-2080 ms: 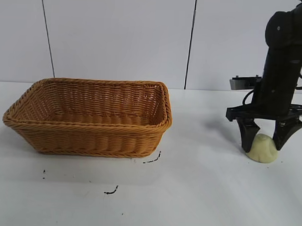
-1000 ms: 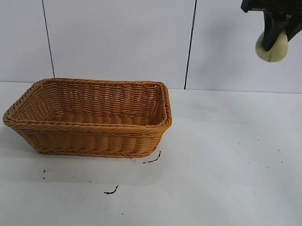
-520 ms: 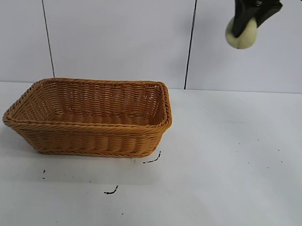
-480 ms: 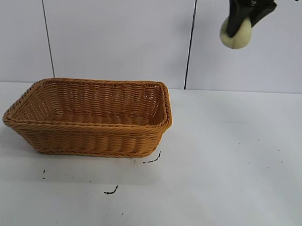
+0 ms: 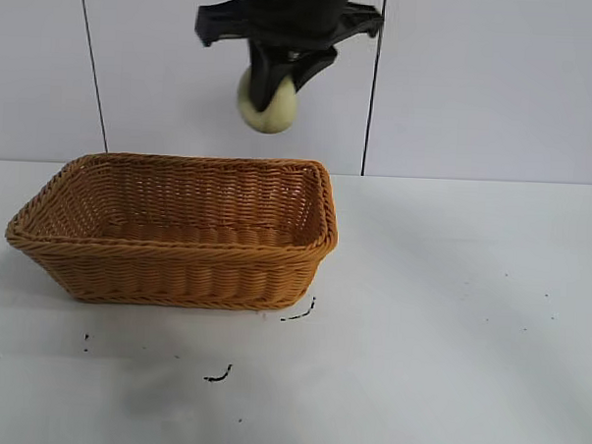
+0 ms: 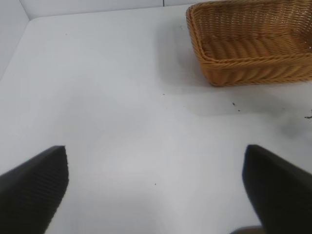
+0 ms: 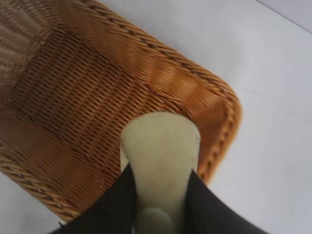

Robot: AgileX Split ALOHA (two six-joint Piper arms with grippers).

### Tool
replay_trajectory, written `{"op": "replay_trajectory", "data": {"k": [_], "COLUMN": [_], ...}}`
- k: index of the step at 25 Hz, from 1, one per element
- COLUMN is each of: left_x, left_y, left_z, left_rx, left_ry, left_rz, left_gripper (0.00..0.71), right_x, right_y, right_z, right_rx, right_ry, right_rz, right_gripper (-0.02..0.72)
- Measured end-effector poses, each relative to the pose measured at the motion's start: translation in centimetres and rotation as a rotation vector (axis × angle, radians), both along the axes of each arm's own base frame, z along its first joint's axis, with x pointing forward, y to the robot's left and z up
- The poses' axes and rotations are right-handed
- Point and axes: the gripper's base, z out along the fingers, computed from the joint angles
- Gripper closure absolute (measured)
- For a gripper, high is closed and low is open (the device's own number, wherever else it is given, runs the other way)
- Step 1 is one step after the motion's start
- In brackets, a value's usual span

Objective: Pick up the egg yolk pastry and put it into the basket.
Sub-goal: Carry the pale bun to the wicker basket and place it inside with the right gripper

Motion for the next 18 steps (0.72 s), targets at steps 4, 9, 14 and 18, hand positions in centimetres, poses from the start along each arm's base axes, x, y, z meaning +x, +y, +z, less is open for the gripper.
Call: {"op": "replay_trajectory", "data": {"k": [4, 9, 14, 18], "left_x": [0.0, 0.0, 0.0, 0.0], "left_y": [0.0, 0.0, 0.0, 0.0], "left_z": [0.0, 0.0, 0.0, 0.0], "left_rx": [0.000, 0.000, 0.000, 0.000], "left_ry": [0.000, 0.000, 0.000, 0.000], "left_rz": [0.000, 0.000, 0.000, 0.000], "left_gripper": [0.014, 0.014, 0.014, 0.014], "right_x": [1.1, 1.8, 2.0, 2.1], "right_y": [1.7, 2.4, 2.5, 2.6], "right_z": [-4.2, -9.6, -12.4, -12.1], "right_rx": [0.030, 0.003, -0.027, -0.017], "right_ry": [0.009, 0.081, 0.109, 0.093], "right_rz": [-0.010, -0.018, -0.005, -0.002], "right_gripper": [0.545, 0.545, 0.491, 0.275]}}
